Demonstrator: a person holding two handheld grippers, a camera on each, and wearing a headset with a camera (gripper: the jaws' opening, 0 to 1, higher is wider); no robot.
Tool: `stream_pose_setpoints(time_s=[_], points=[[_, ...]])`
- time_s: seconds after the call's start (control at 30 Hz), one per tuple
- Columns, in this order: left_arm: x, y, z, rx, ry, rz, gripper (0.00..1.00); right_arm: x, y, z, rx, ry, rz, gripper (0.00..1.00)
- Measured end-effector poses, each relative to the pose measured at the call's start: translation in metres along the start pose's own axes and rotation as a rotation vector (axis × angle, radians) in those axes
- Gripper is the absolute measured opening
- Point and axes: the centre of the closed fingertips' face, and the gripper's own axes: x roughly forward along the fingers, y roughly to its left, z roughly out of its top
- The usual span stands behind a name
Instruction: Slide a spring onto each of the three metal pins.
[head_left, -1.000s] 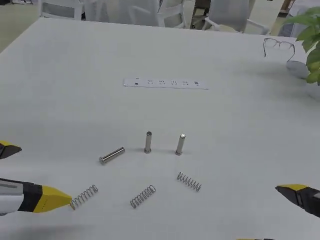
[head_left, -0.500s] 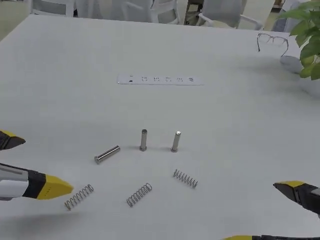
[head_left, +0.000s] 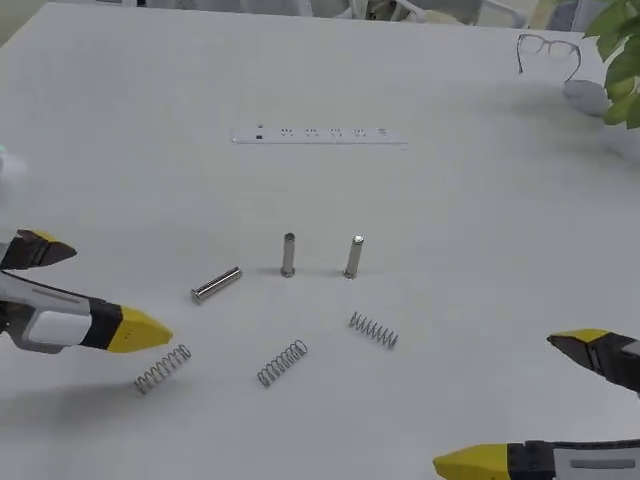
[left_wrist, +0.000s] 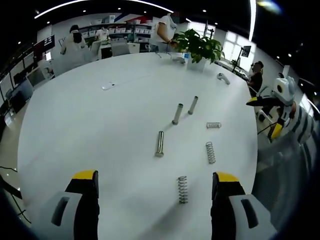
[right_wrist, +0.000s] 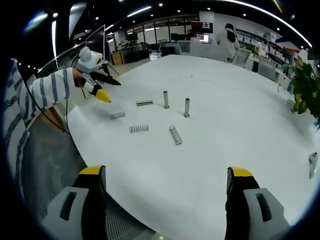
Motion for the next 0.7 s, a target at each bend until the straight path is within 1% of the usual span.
stream_pose_setpoints(time_s=[0.13,0.2,0.27,0.37,0.43,0.5,0.53,0.6,0.63,0.7], points=[[0.004,-0.002,0.003,0.001,0.001,-0.013,0.91,0.0,0.001,0.004,0.001,-0.015,0.002,1.0],[0.006,-0.005,0.009,-0.01,-0.016,-0.027,0.9,0.0,0.001,0.006,-0.002,-0.02,-0.003,1.0],[0.007,-0.006,0.012,-0.008,-0.027,-0.03,0.9,0.0,0.001,0.007,-0.001,-0.022,-0.003,1.0],[0.012,-0.008,0.016,-0.004,-0.033,-0.037,0.89,0.0,0.001,0.007,0.001,-0.024,-0.004,1.0],[0.016,-0.008,0.017,0.018,-0.037,-0.04,0.87,0.0,0.002,0.007,-0.002,-0.021,-0.003,1.0],[0.02,-0.008,0.018,0.042,-0.037,-0.037,0.81,0.001,0.002,0.007,-0.003,-0.02,-0.003,1.0],[0.022,-0.008,0.019,0.039,-0.036,-0.037,0.79,0.001,0.002,0.007,-0.002,-0.02,-0.003,1.0],[0.024,-0.009,0.023,0.022,-0.048,-0.051,0.79,0.001,0.002,0.007,0.002,-0.017,-0.001,1.0],[0.025,-0.01,0.027,0.017,-0.062,-0.056,0.79,0.0,0.001,0.006,0.0,-0.015,-0.002,1.0],[0.027,-0.009,0.029,0.02,-0.066,-0.059,0.78,0.0,0.001,0.006,-0.001,-0.012,-0.003,0.99]])
